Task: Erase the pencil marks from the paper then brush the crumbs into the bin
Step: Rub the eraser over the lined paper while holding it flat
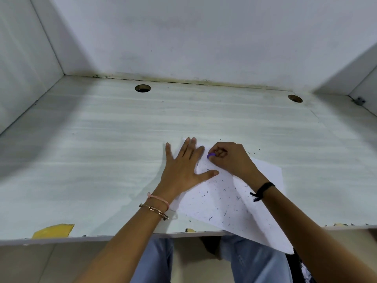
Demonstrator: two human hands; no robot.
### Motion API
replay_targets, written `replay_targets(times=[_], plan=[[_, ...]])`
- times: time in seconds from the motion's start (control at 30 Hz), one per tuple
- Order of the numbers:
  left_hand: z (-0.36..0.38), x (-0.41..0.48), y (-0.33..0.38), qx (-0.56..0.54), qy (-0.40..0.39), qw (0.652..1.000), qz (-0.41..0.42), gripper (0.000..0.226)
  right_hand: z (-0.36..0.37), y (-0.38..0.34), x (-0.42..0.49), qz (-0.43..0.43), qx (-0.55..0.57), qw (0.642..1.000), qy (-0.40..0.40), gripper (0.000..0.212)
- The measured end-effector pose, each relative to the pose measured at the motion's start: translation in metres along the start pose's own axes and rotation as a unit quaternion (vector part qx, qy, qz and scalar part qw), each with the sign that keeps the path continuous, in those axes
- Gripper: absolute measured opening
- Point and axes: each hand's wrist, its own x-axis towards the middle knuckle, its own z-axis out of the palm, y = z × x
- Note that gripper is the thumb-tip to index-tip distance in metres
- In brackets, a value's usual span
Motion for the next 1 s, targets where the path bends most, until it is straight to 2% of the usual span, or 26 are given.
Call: replay_targets(times=[0.13,0.2,0.3,0.47,0.6,0.67,0.83,0.93,1.0], plan=[[0.004,0.001,0.000,0.035,-0.004,0.999,0.005,0.108,0.005,-0.011,-0.005,-0.054,-0.079,0.993,-0.068,0.003],[0.004,0.000,0.000,0.026,-0.021,0.999,0.001,0.101,-0.001,-0.008,0.008,-0.058,-0.129,0.989,-0.040,0.007],[0.003,0.000,0.000,0.019,-0.021,1.000,-0.002,0.097,-0.014,-0.006,0.029,-0.017,-0.140,0.990,-0.003,0.009],[0.005,0.001,-0.001,0.023,-0.002,1.000,0.004,0.098,-0.001,-0.023,0.006,-0.052,-0.142,0.984,-0.095,0.006],[0.004,0.000,-0.001,0.011,-0.014,1.000,-0.002,0.098,-0.018,-0.006,0.027,0.001,-0.135,0.990,-0.028,0.009],[0.003,0.000,0.000,0.012,-0.014,1.000,-0.003,0.098,-0.024,-0.004,0.039,0.013,-0.149,0.989,-0.021,0.008],[0.005,0.001,0.000,0.020,-0.002,1.000,0.001,0.097,-0.001,-0.023,0.011,-0.067,-0.145,0.981,-0.113,0.008],[0.004,0.001,0.000,0.018,-0.018,1.000,-0.001,0.098,-0.017,-0.006,0.032,-0.009,-0.136,0.990,-0.037,0.008],[0.002,0.001,0.000,0.012,-0.019,1.000,-0.004,0.098,-0.028,0.000,0.047,0.008,-0.146,0.989,-0.023,0.007]])
